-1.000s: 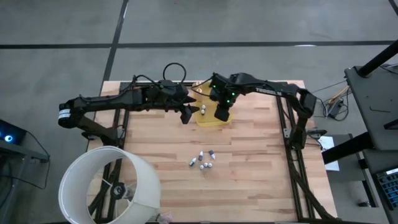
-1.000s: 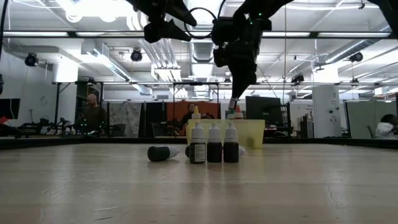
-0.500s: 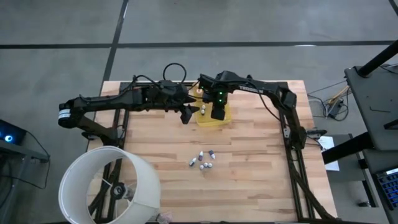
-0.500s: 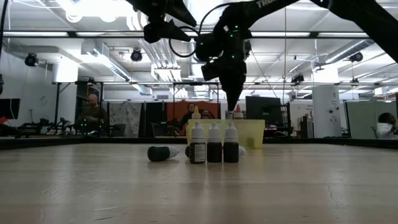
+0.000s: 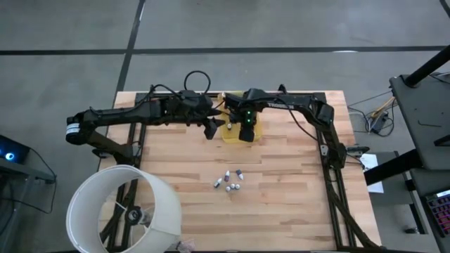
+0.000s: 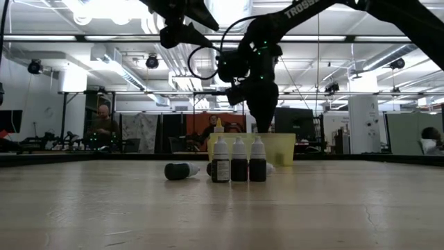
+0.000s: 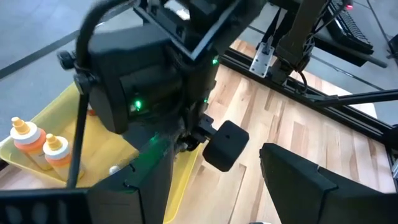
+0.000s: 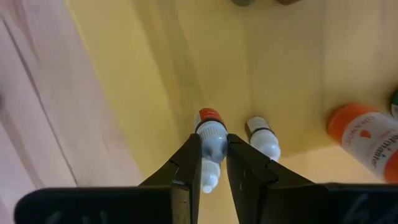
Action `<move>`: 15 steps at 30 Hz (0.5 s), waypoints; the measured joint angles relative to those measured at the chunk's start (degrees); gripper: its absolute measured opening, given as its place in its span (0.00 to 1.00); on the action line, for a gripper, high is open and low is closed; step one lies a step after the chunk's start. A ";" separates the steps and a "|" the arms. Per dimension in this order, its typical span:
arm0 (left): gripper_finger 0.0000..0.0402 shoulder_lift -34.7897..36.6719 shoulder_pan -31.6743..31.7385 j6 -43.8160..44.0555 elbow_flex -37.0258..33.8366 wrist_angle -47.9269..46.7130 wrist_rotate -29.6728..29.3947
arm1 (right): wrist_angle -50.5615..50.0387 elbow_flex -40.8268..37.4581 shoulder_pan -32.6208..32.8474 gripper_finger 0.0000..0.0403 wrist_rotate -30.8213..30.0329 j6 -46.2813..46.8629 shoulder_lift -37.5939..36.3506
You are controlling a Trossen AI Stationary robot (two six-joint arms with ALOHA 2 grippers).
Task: Pick & Place food coloring
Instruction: Put the top small red food coloring bottle into the yellow bin
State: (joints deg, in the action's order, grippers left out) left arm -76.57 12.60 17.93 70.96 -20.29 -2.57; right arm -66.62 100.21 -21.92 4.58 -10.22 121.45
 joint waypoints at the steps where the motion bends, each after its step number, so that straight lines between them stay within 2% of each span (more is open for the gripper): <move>1: 0.53 0.00 0.05 0.00 0.00 0.07 -0.06 | 0.05 -0.32 0.01 0.13 -0.10 -0.02 0.02; 15: 0.53 0.00 0.15 0.09 0.00 0.12 -0.52 | 3.21 -3.24 0.21 0.13 -2.95 1.44 0.13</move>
State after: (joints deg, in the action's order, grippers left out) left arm -76.58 12.75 18.02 70.96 -20.16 -3.09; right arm -63.41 96.97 -21.70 1.64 -8.78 121.58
